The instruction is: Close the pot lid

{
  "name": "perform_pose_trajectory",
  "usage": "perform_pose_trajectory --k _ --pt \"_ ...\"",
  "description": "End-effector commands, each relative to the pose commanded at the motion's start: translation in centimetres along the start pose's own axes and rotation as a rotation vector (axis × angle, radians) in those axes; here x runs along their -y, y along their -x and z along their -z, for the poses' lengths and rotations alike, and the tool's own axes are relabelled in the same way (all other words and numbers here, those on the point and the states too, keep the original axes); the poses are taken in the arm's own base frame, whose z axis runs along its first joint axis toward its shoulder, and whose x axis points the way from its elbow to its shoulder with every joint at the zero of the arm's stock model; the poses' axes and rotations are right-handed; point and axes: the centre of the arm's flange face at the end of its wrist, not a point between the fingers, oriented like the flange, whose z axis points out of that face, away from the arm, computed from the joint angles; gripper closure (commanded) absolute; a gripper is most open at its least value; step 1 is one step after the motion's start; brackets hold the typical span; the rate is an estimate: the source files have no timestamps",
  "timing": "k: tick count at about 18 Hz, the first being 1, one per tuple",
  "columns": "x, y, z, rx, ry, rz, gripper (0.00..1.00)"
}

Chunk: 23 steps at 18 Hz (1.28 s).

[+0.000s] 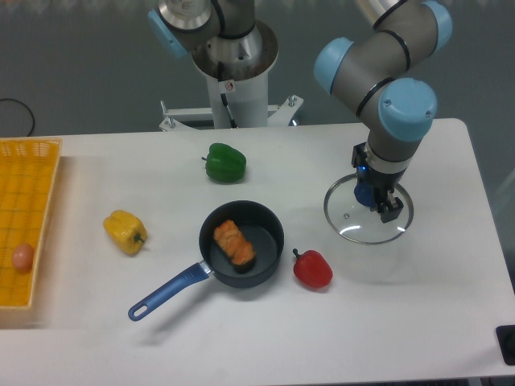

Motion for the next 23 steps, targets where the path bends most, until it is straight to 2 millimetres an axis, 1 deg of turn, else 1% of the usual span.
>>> perform_pose_trajectory --k 11,15,17,18,20,23 --pt "0.0 0.0 0.4 0.005 0.003 0.000 0.37" --pt "0.6 -0.5 1.0 -0.006 -0.001 -0.005 0.37" --pt "1.5 -0.7 1.2 -0.017 -0.003 -0.007 0.37" --pt "2.5 -1.1 1.7 -0.024 -0.004 -0.018 0.37" --pt "3.2 -1.6 2.1 -0.043 -0.009 -0.016 0.37" --pt "6.1 -2.2 2.6 -0.056 -0.008 -0.021 0.37"
